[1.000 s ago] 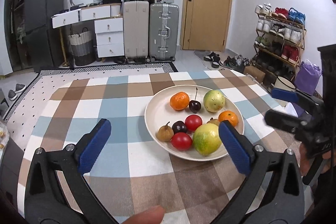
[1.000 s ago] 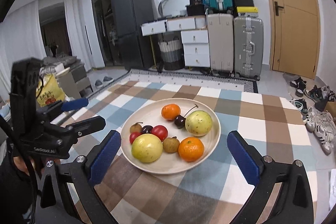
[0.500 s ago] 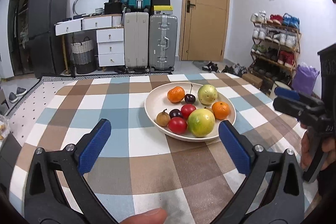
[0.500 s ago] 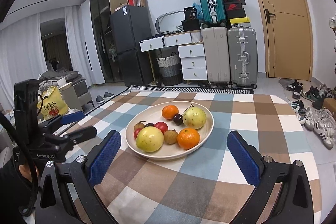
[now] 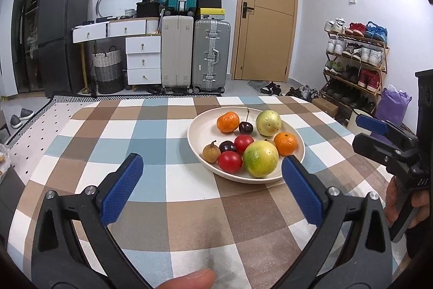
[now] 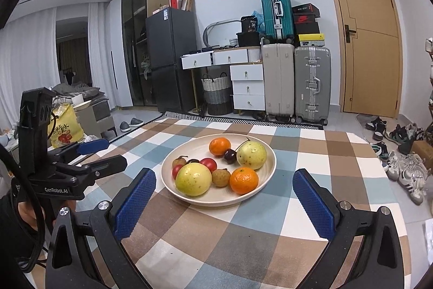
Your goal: Organize fruits
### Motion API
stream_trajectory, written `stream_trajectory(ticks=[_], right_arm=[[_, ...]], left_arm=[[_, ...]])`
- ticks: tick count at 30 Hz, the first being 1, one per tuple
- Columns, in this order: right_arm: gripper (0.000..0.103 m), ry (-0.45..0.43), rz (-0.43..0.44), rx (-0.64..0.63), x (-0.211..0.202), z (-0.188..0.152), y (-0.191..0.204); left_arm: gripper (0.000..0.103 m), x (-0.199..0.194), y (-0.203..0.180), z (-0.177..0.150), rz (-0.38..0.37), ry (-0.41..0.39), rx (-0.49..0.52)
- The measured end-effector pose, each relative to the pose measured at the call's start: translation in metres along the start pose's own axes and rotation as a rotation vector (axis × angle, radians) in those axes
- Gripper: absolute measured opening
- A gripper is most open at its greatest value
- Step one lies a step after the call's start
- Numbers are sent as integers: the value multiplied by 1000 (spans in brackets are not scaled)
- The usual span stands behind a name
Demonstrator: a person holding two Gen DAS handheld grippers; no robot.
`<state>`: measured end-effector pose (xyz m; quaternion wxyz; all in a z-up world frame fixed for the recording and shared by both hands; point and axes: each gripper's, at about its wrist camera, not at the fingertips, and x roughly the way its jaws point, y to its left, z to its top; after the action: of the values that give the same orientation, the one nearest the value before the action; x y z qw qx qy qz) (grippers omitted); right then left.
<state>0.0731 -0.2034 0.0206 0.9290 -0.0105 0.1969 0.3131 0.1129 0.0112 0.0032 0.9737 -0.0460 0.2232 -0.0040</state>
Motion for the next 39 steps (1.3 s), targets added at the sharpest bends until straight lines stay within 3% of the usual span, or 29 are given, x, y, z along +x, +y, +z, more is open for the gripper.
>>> stream_trajectory(ticks=[39], right_arm=[[103, 5, 3, 10, 0, 1, -2]], left_arm=[[102, 0, -1, -1, 1, -1, 2]])
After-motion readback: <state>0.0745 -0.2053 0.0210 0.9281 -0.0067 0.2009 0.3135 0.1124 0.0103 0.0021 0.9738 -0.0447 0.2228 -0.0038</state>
